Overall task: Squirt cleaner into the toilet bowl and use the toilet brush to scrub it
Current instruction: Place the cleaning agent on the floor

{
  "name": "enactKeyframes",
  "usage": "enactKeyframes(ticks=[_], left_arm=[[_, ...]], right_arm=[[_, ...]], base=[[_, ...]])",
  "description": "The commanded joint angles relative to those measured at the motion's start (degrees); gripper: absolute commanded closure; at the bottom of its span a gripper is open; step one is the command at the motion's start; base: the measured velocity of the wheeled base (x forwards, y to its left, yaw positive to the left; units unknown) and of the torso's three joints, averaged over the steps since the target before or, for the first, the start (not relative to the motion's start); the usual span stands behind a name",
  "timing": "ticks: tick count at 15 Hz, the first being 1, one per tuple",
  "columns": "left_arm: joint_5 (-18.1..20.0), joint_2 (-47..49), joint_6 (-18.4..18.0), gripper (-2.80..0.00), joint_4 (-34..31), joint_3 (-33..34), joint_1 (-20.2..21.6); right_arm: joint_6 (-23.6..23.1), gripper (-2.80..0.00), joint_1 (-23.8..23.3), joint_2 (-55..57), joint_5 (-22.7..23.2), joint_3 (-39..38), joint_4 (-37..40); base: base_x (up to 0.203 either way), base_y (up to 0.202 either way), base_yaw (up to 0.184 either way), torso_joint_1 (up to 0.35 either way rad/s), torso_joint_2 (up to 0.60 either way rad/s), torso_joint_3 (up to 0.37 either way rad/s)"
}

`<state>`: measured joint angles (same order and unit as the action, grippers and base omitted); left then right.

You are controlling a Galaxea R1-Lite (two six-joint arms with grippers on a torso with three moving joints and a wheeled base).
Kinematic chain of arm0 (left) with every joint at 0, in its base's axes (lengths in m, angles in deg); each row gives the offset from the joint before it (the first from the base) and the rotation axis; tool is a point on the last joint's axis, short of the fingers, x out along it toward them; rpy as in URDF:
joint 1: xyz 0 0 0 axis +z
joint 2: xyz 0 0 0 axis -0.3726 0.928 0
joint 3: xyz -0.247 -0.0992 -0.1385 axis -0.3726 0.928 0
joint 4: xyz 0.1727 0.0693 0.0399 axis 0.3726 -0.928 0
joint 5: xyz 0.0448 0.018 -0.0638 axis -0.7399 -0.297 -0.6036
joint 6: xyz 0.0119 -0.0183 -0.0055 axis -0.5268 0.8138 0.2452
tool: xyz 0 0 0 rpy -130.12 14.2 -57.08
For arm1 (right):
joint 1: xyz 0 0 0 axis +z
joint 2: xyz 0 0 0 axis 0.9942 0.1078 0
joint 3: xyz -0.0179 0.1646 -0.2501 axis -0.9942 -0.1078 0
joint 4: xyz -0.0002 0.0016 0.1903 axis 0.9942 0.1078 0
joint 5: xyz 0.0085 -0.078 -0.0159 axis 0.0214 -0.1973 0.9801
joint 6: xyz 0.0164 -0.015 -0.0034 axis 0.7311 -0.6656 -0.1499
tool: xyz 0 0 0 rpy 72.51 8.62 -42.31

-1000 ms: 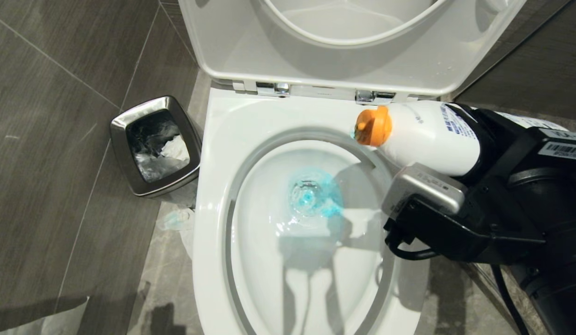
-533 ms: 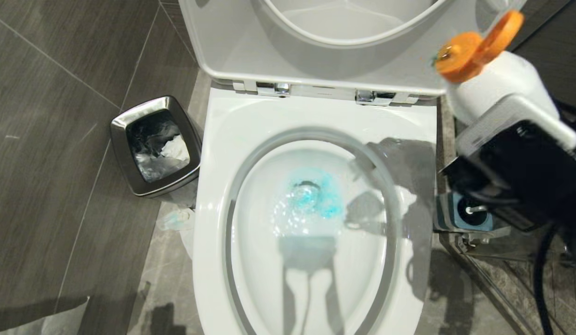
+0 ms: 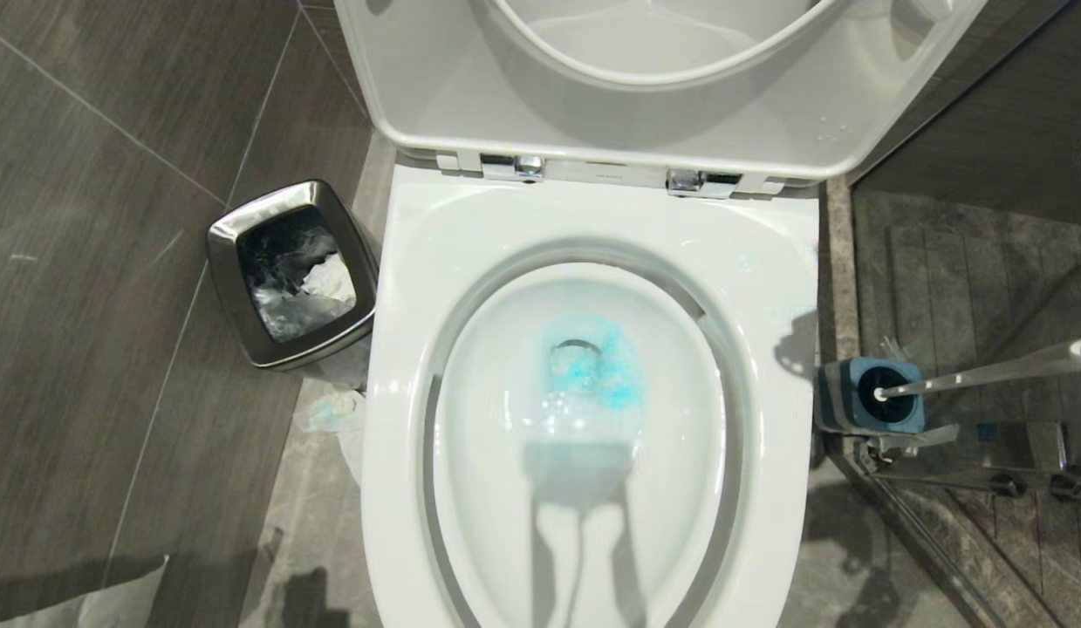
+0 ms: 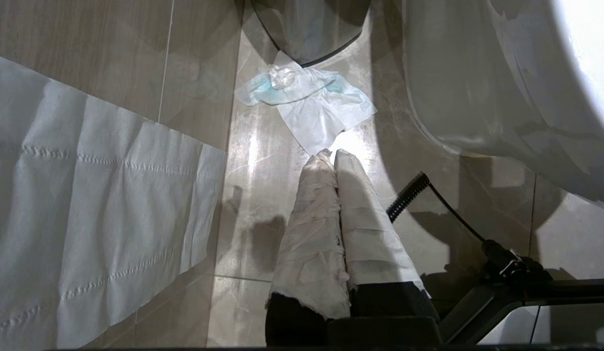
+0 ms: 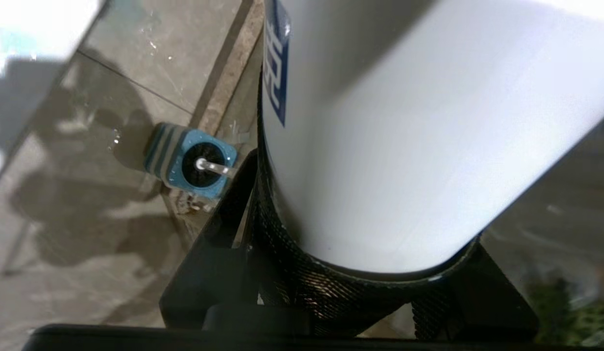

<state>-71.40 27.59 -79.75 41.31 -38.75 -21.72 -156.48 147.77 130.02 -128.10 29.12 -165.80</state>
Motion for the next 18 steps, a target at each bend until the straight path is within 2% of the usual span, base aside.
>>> enactKeyframes(ticks=[1, 5, 11, 15, 18], left_arm=[[0.02, -0.02, -0.02, 0.0, -0.06, 0.09, 0.02], [0.02, -0.02, -0.02, 0.0, -0.06, 0.09, 0.02], [0.02, -0.02, -0.02, 0.0, 0.03, 0.09, 0.02], [0.02, -0.02, -0.02, 0.0, 0.03, 0.09, 0.02], [0.02, -0.02, -0.02, 0.0, 0.03, 0.09, 0.02]], right_arm=[[1.1, 0.0, 0.03, -0.66, -0.45, 1.24, -0.43], [7.53, 0.0, 0.02, 0.55, -0.37, 5.02, -0.43], [7.47, 0.0, -1.52, 4.76, -0.49, 13.79, -0.39], [6.63, 0.0, -10.97, 11.24, -0.49, 23.02, 0.78], [5.72, 0.0, -18.83, 14.14, 0.23, 33.14, 9.93]], base=[[0.0, 0.0, 0.0, 0.0, 0.0, 0.0], [0.0, 0.0, 0.0, 0.0, 0.0, 0.0], [0.0, 0.0, 0.0, 0.0, 0.0, 0.0], [0.0, 0.0, 0.0, 0.0, 0.0, 0.0], [0.0, 0.0, 0.0, 0.0, 0.0, 0.0]])
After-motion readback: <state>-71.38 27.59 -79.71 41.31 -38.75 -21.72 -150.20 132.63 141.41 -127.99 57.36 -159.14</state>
